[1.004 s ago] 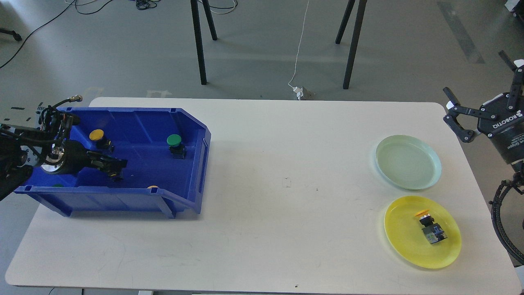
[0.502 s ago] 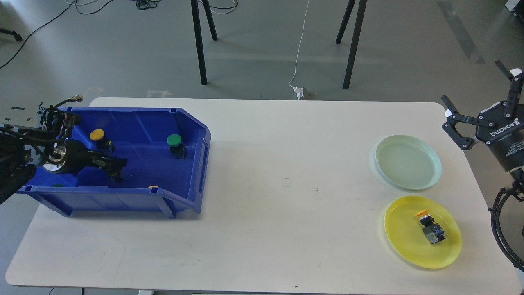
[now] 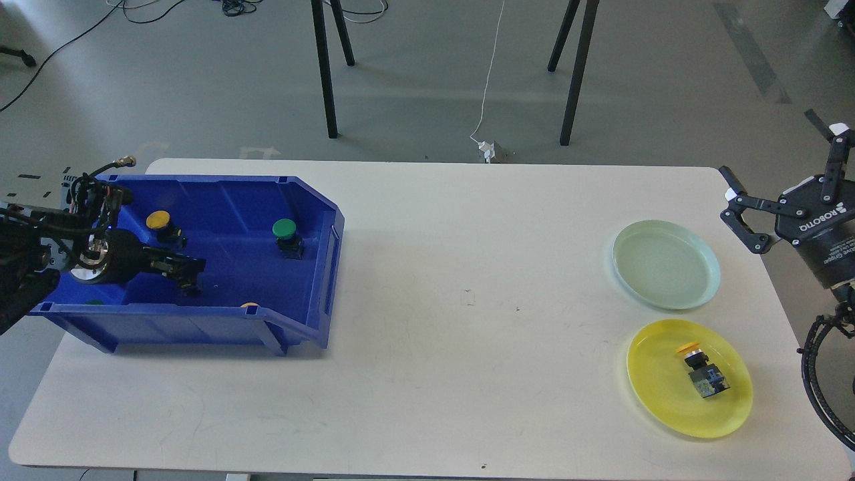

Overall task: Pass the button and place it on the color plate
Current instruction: 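Reach the left gripper into the bin and grasp a green button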

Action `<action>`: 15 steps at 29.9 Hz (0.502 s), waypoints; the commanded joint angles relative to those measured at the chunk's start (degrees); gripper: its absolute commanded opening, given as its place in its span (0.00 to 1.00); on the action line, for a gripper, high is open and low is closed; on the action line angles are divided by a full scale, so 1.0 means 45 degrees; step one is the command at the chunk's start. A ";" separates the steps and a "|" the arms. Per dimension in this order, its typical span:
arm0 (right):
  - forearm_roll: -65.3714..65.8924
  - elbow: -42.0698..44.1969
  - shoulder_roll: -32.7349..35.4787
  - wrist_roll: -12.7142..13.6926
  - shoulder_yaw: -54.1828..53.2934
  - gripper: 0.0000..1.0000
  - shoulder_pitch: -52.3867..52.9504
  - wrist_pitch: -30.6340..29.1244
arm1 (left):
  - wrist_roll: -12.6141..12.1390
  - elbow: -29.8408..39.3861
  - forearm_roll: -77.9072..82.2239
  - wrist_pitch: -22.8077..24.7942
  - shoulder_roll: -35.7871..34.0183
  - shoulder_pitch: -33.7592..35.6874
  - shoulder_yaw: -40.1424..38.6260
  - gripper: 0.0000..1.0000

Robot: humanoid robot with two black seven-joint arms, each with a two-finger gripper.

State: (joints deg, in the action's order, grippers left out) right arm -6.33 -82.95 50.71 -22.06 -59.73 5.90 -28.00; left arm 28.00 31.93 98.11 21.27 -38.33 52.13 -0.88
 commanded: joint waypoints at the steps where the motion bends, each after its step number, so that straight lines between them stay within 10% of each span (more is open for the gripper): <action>1: 0.0000 0.0016 0.0000 0.0000 0.0011 0.99 -0.0080 0.0000 | 0.0000 -0.0006 0.0015 -0.0020 0.0002 -0.0002 0.0020 0.58; 15: -0.0020 -0.0004 0.0000 -0.0019 -0.0008 0.99 -0.0256 0.0000 | 0.0000 -0.0065 -0.0024 -0.0195 -0.0038 -0.0119 0.0000 0.12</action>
State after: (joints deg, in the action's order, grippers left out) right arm -6.35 -82.92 50.71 -22.15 -59.69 4.77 -28.00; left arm 28.00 31.56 98.34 21.05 -38.34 51.43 -0.79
